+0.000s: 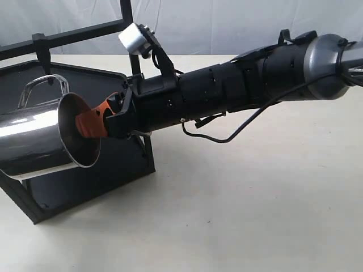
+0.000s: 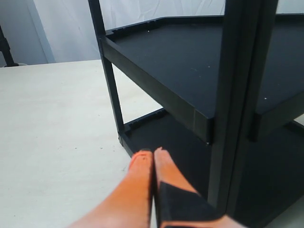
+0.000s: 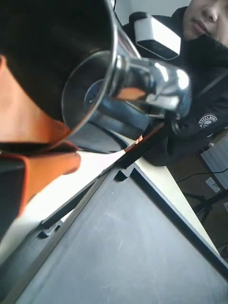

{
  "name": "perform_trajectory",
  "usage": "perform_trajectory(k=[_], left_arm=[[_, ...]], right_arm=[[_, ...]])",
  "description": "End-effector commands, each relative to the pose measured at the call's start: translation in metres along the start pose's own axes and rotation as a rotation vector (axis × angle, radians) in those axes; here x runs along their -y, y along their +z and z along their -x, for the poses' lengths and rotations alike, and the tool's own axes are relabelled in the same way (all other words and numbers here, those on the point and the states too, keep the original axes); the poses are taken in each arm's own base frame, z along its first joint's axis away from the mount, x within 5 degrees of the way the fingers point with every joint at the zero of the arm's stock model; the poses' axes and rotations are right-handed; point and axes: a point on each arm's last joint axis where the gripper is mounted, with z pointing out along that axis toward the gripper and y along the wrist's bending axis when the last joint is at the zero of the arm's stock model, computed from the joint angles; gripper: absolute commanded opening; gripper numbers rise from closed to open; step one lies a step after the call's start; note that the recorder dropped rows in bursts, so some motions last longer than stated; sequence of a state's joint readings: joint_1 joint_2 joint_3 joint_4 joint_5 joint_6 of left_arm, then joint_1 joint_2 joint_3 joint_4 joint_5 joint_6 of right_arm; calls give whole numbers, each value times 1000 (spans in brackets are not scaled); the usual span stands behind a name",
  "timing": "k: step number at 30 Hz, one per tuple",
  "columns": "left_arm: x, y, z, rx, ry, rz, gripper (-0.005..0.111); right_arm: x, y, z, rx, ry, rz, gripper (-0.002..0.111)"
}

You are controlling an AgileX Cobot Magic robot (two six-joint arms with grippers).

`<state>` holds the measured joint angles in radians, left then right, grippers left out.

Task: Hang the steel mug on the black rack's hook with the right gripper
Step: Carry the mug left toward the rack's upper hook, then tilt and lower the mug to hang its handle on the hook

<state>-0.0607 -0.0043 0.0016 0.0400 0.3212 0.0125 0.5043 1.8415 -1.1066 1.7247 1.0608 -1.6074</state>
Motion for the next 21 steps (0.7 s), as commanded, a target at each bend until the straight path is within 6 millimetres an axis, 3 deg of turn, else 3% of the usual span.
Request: perform_trajectory(k=[1,12,21], left_arm=[[0,0,1,6,-1,-2,0],[0,0,1,6,-1,-2,0],[0,0,1,6,-1,-2,0]], right_arm=[[3,3,0,12,0,-5,0],[4,3,-1,10,6,8,1],[4,3,-1,10,8,8,30]])
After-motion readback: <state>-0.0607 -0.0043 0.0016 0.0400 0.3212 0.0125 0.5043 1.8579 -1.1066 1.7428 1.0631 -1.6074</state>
